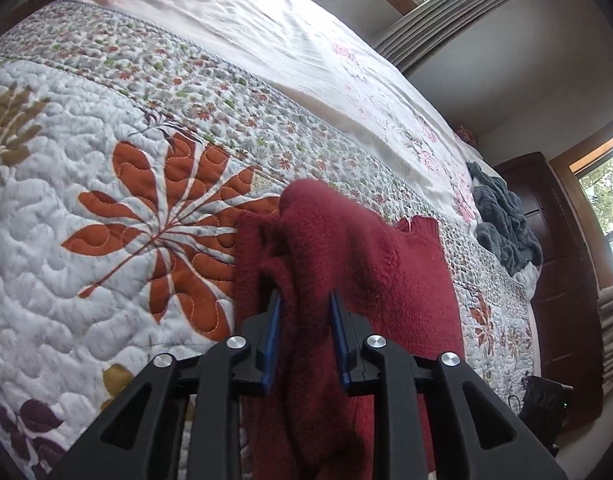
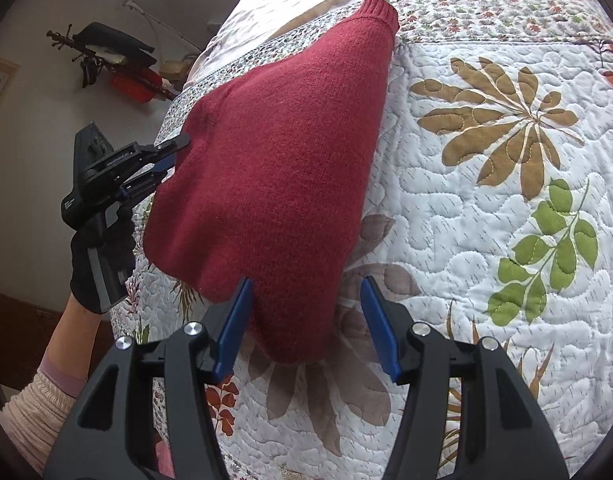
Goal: Fold small clothes
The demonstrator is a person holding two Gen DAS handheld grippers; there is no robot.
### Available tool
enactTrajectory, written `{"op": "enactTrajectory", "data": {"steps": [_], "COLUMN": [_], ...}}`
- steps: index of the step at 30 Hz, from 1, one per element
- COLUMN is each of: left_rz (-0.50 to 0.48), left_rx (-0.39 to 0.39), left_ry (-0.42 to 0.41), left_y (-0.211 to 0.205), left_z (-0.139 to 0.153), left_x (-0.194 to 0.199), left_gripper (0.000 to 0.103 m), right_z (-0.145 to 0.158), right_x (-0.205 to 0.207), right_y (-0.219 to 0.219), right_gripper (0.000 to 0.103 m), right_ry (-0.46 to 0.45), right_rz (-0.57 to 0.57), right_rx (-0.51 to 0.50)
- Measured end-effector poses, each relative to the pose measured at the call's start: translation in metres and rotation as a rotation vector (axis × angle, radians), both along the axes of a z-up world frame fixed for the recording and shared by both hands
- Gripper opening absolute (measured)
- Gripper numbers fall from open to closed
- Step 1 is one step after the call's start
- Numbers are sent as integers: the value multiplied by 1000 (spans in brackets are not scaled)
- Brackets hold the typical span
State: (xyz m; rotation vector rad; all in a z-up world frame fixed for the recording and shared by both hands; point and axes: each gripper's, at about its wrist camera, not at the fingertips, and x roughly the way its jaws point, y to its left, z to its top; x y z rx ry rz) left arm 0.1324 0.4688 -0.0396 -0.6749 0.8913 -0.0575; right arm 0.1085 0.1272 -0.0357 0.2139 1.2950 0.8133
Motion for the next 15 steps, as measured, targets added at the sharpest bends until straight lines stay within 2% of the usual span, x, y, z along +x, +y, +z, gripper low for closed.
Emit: {"op": "enactTrajectory", "data": {"steps": [1, 3, 7, 9, 11, 15], "left_rz": [-8, -20, -81, -105, -121, -102], "left_rx": [-11, -4, 41, 63, 51, 47], "left_ry": [-14, -38, -60, -48, -28, 24], "left_y": [0, -4, -26, -36, -40, -40], "left_z": [7, 21, 36, 34, 25, 6], "left_x": [-10, -34, -82, -94, -100, -97], "left_gripper": [26, 37, 41, 44, 44, 41], "right_z": [1, 0, -7, -12, -15, -27], "right_x": [-1, -1, 0, -1, -3, -2], "right_y": [-1, -5, -8, -5, 2, 9], "right_gripper": [61, 63, 63, 63, 64, 64], "right_ry": [3, 18, 65, 80, 88, 120], "right_rz": [-1, -5, -18, -22, -20, -26], "right_rx": [9, 33, 75, 81, 77, 69]}}
